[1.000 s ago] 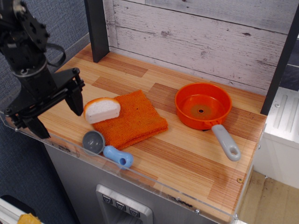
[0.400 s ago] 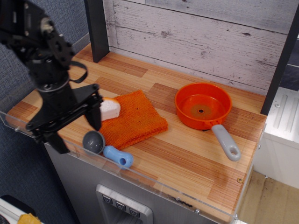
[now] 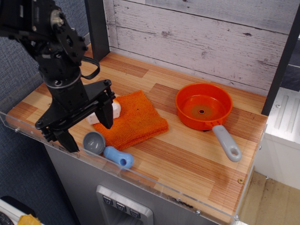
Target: Move the scoop behind the cheese.
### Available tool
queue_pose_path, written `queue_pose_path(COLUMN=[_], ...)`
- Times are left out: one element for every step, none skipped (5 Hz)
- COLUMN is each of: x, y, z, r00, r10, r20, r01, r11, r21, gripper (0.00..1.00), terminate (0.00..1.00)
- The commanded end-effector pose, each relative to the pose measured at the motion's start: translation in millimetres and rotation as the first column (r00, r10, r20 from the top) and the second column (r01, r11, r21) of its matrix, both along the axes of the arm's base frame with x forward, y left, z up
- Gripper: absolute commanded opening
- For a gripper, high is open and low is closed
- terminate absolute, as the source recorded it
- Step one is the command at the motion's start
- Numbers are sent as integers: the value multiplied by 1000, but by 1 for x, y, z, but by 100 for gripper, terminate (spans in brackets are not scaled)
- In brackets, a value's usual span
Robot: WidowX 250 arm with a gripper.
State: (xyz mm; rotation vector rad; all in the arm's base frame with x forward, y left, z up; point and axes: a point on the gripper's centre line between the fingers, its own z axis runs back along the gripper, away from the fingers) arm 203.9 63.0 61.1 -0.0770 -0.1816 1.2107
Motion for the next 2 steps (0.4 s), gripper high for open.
queue_pose_path(x=[15,24], y=[11,17], z=[-9,-17], r00=[1000,999], r10=[17,31], r20=[-8,-21], r01=[-17,-31], r11=[1000,999], r21=[12,9], gripper=[100,100], terminate=[0,0])
